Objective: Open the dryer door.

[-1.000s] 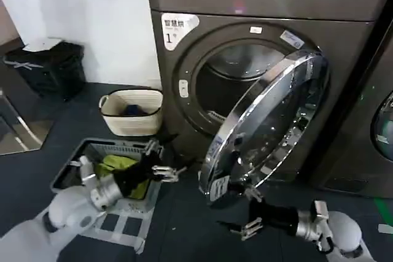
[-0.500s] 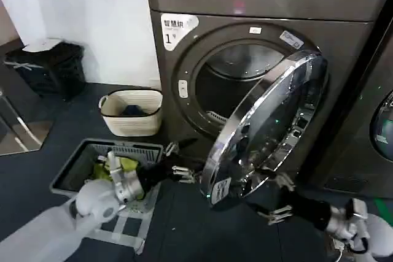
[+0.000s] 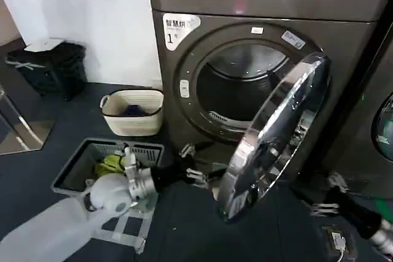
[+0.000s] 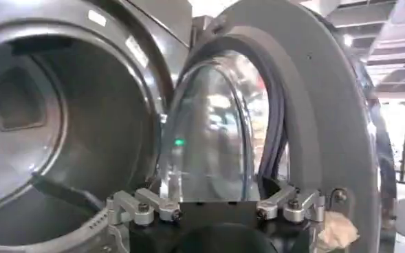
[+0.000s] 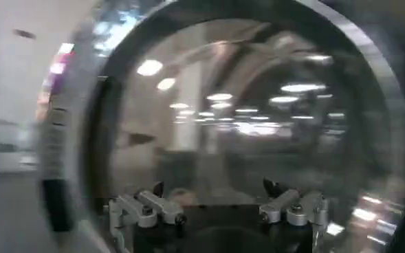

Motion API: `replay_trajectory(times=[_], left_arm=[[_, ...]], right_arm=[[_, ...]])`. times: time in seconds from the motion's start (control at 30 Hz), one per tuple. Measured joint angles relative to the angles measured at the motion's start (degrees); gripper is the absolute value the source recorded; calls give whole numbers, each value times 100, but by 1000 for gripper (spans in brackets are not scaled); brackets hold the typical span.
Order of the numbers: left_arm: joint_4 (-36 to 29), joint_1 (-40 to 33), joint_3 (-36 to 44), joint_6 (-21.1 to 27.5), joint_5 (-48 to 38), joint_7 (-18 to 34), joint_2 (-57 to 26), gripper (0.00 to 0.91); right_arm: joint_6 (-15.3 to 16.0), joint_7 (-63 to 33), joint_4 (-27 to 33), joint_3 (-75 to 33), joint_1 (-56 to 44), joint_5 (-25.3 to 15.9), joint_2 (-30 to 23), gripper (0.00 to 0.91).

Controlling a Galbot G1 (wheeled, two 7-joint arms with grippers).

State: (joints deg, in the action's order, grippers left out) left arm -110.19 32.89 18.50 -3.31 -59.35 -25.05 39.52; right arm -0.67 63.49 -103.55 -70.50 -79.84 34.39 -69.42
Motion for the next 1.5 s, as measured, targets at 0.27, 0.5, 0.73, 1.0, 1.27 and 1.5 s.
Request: replay_trajectory(times=[0.27, 0.5, 0.73, 1.0, 1.27, 1.5], left_arm=[[-133, -229, 385, -12, 18, -37, 131, 907], [-207, -407, 747, -87, 101, -24, 266, 907], [-194, -678, 1188, -139, 120, -18, 487, 907], [-54, -1073, 1655, -146, 107, 14, 880, 907], [126, -1459, 2126, -215, 227, 29, 1337, 907], [359, -1717, 2559, -239, 255, 42, 1783, 907]], right_arm=[[-112, -506, 250, -1078, -28, 160, -168, 907], [-133, -809, 432, -1816, -131, 310, -161, 907], [-128, -1240, 450, -2401, -191, 357, -121, 907], [-23, -2386, 451, -3013, -228, -19, 21, 907], [340, -3206, 453, -3635, -449, -195, 96, 907], [691, -3571, 551, -4126, -680, -429, 108, 907]])
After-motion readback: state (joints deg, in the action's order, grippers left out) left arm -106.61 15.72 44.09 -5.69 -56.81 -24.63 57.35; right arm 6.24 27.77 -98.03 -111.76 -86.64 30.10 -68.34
